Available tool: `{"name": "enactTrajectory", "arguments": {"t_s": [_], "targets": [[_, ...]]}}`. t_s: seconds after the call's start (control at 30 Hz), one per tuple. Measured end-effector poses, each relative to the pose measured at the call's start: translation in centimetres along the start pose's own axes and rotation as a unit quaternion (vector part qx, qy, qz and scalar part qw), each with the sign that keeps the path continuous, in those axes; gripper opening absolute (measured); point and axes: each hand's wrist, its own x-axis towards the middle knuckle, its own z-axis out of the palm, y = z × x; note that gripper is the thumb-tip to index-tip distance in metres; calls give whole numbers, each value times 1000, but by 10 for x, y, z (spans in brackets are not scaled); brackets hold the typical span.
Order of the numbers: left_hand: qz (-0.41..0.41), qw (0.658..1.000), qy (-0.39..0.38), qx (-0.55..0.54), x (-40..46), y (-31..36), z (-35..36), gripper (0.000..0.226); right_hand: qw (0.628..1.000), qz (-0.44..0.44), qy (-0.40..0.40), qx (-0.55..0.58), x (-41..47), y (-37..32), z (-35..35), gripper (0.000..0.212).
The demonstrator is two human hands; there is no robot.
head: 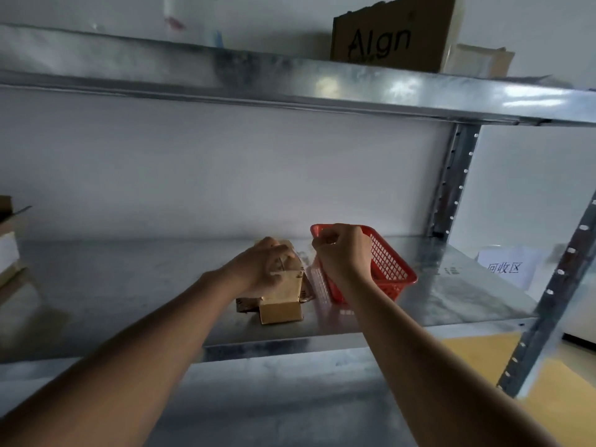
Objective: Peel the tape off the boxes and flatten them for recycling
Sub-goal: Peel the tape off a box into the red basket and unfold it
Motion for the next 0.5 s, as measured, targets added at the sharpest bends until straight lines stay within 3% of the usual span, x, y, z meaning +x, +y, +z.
{"name": "enactTrajectory", "arguments": {"t_s": [0.17, 0.33, 0.5], "targets": [[-8, 999, 24, -26, 12, 20, -1, 30, 994, -18, -49, -94, 19, 32, -17, 9], [-40, 998, 13, -44, 21, 29, -2, 40, 982, -30, -106, -152, 25, 49, -24, 7], [-35, 998, 18, -54, 28, 30, -1, 33, 976, -51, -126, -170, 30, 51, -22, 21]]}}
